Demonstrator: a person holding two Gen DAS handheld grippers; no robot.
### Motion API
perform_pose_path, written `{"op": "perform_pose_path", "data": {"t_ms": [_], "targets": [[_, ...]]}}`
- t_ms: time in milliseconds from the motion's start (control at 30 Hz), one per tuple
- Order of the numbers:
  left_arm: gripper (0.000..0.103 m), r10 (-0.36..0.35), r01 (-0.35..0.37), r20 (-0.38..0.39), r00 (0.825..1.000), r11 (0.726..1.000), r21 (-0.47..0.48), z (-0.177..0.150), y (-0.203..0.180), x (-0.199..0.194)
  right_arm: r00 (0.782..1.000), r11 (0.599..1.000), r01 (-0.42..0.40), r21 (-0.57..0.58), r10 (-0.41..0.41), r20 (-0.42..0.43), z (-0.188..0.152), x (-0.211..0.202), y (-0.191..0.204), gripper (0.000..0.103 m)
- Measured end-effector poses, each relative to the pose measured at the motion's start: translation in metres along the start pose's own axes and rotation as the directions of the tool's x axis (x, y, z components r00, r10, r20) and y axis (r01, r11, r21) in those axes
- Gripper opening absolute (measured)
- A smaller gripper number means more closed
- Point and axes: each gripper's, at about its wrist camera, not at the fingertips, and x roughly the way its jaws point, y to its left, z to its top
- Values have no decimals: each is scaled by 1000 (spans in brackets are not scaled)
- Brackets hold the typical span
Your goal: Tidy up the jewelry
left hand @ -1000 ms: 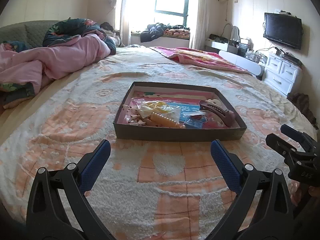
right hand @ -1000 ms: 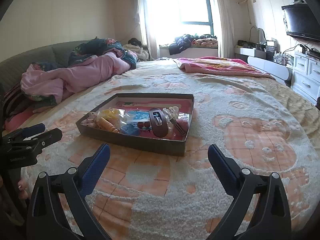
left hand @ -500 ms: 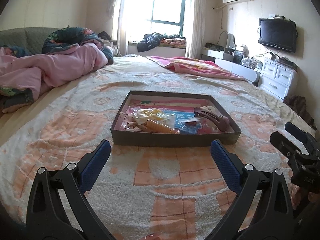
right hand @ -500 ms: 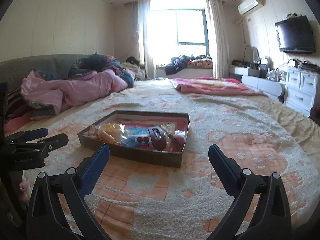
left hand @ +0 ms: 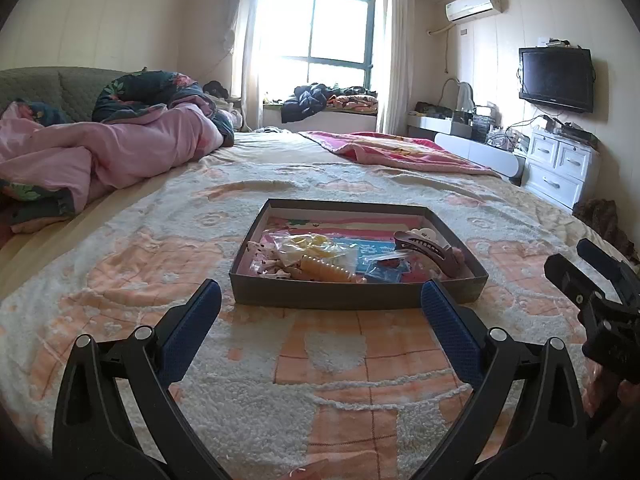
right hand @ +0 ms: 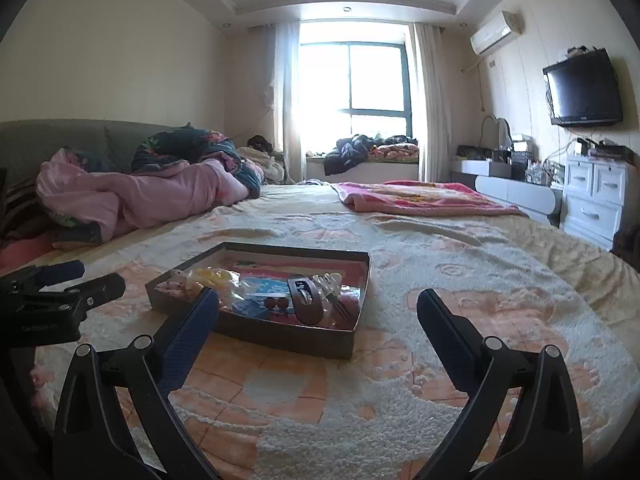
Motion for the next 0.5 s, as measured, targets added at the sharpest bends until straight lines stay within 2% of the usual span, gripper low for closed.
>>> {"op": "perform_pose_path", "data": {"t_ms": [500], "targets": [[92,-7,7,1,1000,1000,2,-2,-2,1,1000,999,21,47,-20,-21,-1,5,-10,97]]}}
